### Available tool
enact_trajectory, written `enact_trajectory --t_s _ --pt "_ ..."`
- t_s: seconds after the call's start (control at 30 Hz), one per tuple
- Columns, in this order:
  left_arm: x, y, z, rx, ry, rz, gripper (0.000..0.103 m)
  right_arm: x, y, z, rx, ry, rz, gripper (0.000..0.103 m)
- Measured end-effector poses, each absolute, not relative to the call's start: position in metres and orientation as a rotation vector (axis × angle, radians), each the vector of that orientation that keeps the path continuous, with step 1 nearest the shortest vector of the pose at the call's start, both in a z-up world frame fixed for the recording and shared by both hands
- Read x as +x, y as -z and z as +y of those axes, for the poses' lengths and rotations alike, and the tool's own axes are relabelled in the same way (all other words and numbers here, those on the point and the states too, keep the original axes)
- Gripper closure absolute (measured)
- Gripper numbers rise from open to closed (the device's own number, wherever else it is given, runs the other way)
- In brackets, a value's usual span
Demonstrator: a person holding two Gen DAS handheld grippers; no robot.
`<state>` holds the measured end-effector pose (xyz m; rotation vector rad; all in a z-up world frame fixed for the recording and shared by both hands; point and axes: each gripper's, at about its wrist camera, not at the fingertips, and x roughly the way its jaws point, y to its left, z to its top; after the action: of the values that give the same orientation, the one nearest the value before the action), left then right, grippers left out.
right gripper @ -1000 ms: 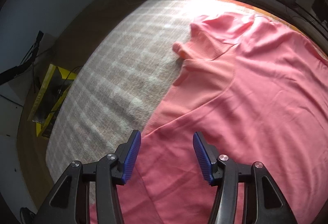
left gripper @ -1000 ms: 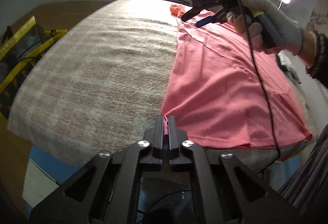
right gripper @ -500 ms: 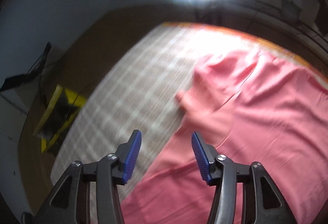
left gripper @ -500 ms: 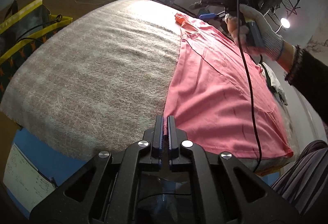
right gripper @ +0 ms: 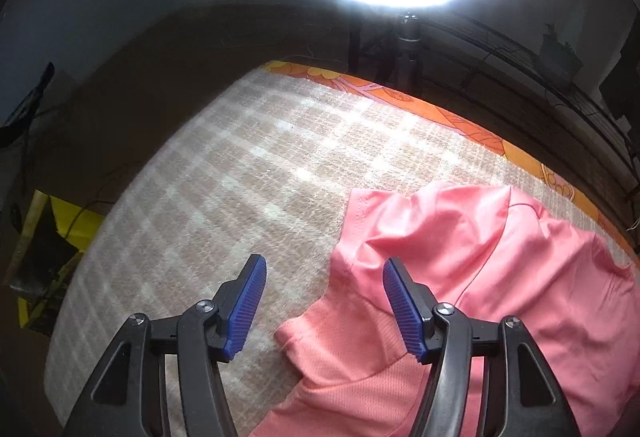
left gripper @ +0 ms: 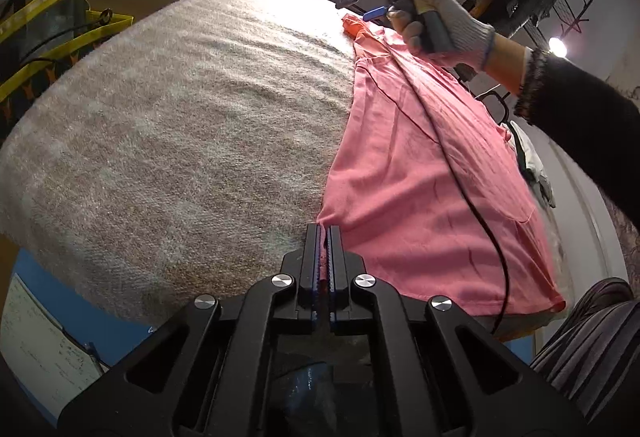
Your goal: Fold small clothes
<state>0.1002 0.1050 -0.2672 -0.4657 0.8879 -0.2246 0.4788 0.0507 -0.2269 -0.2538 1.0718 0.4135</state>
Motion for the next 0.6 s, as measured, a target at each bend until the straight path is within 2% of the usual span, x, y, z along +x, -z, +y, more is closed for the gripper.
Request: enact_trajectory --t_s 0.17,0.23,0.3,0.37,0.6 --pt "0.102 0.266 0.102 -0.45 0.228 0.888 0.103 0.505 0.247 0.046 -0.257 -0.334 1.137 0.042" --pt "0.103 0.267 0.102 -0.456 0.228 0.891 0.103 0.508 0.256 0.045 -0.275 -0.324 1.153 0.049" --pt "0.103 0.267 0.103 -0.459 0.229 0.891 0.103 0.507 0.255 0.047 -0.305 -0.336 1.123 0.067" --pt "0.103 0.266 0.102 -0.46 0.232 0.889 0.103 0.506 0.254 0.047 -0.326 -0.345 1.108 0.099" --pt "0.103 0.255 0.095 -0.454 0.249 0.868 0.103 0.513 0.243 0.038 -0.282 -0.383 1.08 0.102"
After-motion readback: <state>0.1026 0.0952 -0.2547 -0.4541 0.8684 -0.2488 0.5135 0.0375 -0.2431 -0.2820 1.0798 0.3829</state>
